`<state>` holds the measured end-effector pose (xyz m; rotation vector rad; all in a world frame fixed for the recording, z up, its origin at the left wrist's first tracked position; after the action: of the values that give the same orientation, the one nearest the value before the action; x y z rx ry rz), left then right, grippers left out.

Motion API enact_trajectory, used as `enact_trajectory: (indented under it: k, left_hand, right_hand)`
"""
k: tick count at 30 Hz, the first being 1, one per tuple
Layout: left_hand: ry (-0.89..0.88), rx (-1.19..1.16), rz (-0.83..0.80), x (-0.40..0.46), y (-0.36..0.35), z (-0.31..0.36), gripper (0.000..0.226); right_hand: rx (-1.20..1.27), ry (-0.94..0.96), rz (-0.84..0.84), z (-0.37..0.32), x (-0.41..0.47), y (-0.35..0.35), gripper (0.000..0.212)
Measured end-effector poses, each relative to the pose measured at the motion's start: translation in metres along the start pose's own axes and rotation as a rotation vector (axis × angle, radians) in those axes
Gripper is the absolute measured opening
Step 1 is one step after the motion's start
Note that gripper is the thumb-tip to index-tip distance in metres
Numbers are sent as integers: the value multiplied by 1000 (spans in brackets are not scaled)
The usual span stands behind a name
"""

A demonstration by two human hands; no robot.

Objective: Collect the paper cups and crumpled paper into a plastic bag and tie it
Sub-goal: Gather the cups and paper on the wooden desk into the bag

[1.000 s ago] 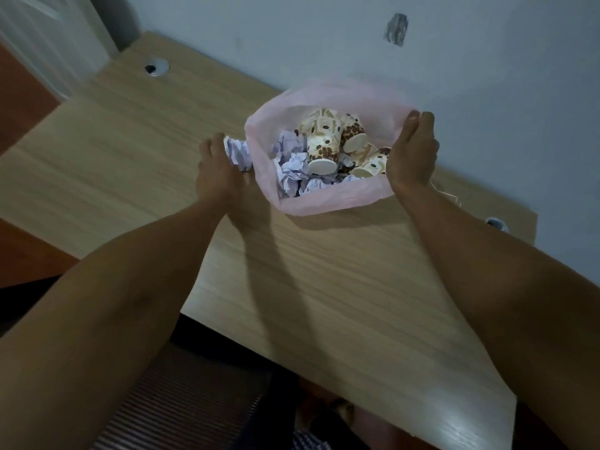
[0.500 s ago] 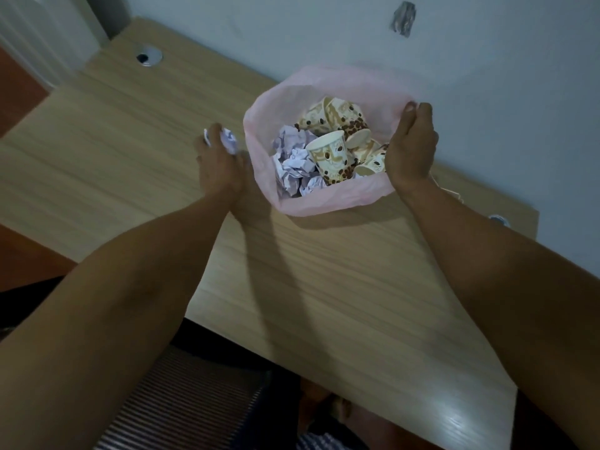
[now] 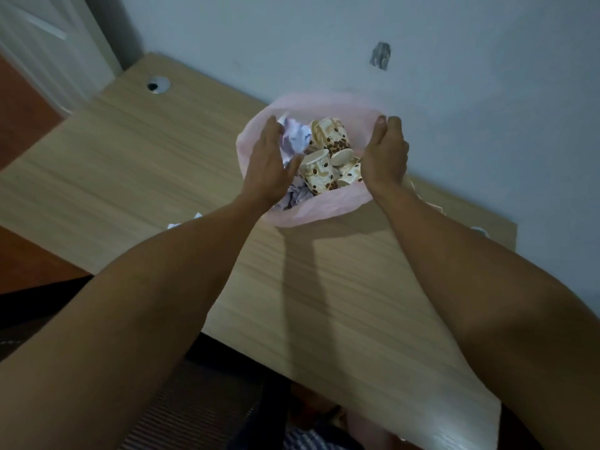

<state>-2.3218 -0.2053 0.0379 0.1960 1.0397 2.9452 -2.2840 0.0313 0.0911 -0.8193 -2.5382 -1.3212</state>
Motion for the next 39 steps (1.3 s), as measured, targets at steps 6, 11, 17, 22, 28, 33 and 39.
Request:
enact_trajectory:
  k: [6, 11, 17, 22, 28, 33, 39]
  left_hand:
    - [-83, 285, 206, -7, 17, -18, 24]
    - [172, 245, 164, -12, 34, -78, 37]
    - [216, 130, -2, 9, 38, -77, 62]
    - [128, 108, 64, 18, 69, -65, 60]
    - [265, 130, 93, 14, 120, -99, 70]
    - [330, 172, 31, -8, 134, -132, 72]
    - [424, -6, 85, -46, 148, -152, 59]
  right_hand:
    - [-5, 21, -10, 1, 0, 3, 37]
    - [-12, 25, -20, 2, -2, 1, 37]
    - [-16, 50, -14, 2, -2, -9, 38]
    - [79, 75, -13, -20, -2, -24, 36]
    - [180, 105, -94, -62, -7, -65, 30]
    - [184, 149, -138, -86, -18, -87, 33]
    - [105, 133, -135, -80, -25, -88, 36]
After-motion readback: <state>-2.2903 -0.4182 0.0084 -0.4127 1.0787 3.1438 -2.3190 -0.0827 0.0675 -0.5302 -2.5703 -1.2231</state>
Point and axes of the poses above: each hand's wrist, its own x-axis towards the middle knuckle, its own y-axis out of the back of the hand, z = x × y, the point moved 9 cm from there along x, towards the middle knuckle, and after that the axes turned 15 degrees about y, right-handed, at the moved point
